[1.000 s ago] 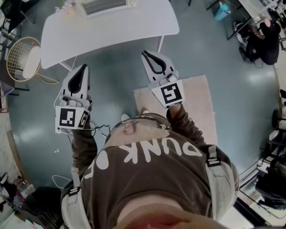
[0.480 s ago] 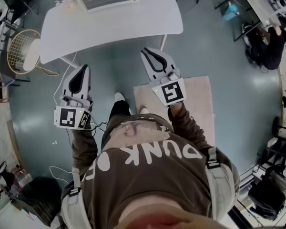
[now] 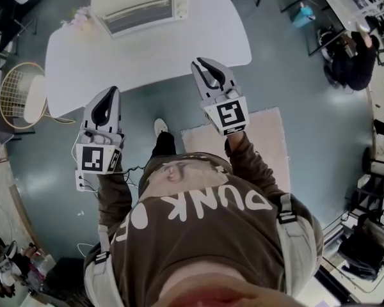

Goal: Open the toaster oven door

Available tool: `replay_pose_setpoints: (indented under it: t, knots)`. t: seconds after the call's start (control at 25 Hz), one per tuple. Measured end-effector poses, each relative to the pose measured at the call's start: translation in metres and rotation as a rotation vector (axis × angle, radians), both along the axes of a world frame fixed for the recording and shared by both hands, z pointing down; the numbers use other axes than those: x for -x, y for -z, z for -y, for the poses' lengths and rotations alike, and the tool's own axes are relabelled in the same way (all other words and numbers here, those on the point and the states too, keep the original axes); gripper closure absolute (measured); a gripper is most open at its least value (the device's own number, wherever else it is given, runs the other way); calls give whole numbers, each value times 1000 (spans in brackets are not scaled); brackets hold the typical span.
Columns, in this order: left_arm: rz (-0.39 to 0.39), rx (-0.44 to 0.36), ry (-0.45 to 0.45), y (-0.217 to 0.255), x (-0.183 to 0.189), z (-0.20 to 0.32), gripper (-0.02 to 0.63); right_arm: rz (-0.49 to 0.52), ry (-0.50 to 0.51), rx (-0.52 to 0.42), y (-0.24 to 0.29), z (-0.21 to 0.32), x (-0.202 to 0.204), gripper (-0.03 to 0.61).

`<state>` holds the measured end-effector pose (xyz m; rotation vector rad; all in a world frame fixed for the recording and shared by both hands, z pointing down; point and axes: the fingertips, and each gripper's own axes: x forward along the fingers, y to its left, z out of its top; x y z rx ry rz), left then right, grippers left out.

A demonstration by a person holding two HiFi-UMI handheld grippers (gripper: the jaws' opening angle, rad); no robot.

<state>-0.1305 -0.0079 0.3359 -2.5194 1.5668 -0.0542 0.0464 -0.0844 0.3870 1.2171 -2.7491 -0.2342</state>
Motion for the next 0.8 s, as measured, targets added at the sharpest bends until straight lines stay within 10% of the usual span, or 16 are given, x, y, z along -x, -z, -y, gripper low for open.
replay_pose_setpoints:
  t: [0.36, 0.8]
  knots:
    - [14, -11, -60, 14, 70, 101, 610, -41, -144, 39, 5, 147, 49, 508]
    - [-18, 48, -11, 6, 77, 146, 611, -77, -313, 307, -55, 324, 68, 471]
